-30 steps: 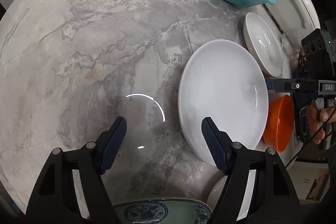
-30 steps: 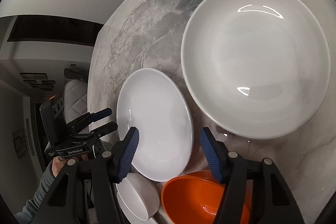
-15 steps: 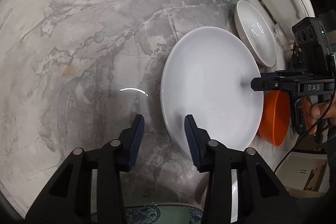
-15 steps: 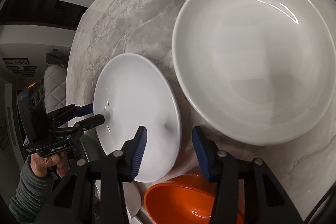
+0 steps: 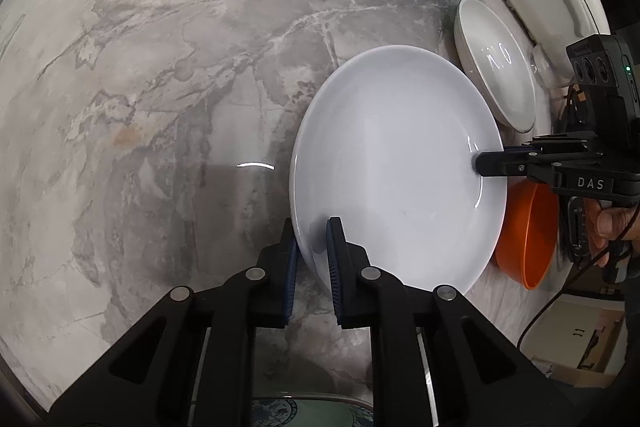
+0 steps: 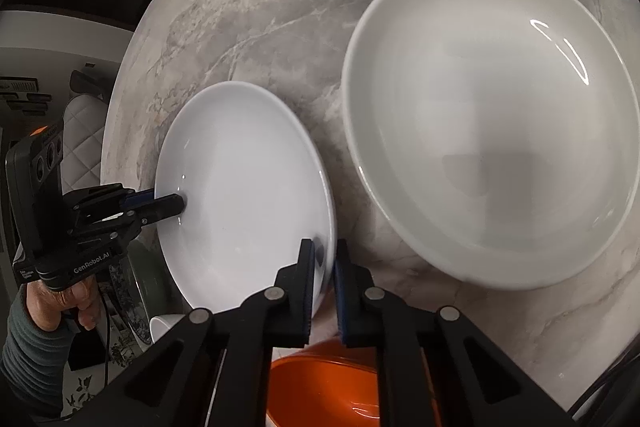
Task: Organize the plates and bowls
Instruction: 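Close the left gripper on the medium plate rim while the right gripper grips it, then lower the medium white plate onto the large plate and open both grippers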
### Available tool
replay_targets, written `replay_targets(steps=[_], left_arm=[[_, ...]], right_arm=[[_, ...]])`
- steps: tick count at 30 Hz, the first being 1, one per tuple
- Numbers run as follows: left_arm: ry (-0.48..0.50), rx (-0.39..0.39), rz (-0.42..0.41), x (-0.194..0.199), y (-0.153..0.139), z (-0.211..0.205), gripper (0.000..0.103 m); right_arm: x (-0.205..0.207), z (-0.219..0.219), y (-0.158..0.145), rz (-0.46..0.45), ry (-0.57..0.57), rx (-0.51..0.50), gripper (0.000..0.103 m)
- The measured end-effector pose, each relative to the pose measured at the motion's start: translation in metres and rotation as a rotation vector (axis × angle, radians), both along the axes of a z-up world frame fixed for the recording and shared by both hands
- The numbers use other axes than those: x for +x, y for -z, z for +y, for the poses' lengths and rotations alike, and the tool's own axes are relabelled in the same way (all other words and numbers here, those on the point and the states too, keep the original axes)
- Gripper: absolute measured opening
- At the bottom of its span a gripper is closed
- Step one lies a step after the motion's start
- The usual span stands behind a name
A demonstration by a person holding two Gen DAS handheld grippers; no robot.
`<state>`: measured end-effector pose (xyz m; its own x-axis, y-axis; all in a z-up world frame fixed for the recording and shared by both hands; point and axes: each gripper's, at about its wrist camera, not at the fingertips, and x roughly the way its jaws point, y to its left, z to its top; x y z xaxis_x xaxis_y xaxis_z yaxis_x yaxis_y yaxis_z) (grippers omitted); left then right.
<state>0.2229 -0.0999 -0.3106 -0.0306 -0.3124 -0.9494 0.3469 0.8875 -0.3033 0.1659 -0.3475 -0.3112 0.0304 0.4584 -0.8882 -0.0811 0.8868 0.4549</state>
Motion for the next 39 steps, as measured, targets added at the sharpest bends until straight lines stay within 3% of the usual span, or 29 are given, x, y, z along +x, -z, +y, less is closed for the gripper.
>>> replay_targets(steps=[10,21,31,39], left_arm=[[-0.026,-0.019,-0.01,0.002,-0.025,0.016,0.012],[-0.052,-0.046,-0.062,-0.027,-0.103,0.048,0.012],[-0.078,-0.087,-0.077,-0.117,-0.15,0.096,0.012],[-0.115,-0.108,-0.068,-0.209,-0.161,0.129,0.012]], right_arm=[[0.001,0.002,-0.022,-0.054,-0.006,-0.005,0.01],[-0.018,0.016,-0.071,-0.108,-0.02,0.052,0.01],[-0.083,0.048,-0.123,-0.17,-0.055,0.092,0.01],[-0.158,0.079,-0.128,-0.16,-0.079,0.117,0.01]])
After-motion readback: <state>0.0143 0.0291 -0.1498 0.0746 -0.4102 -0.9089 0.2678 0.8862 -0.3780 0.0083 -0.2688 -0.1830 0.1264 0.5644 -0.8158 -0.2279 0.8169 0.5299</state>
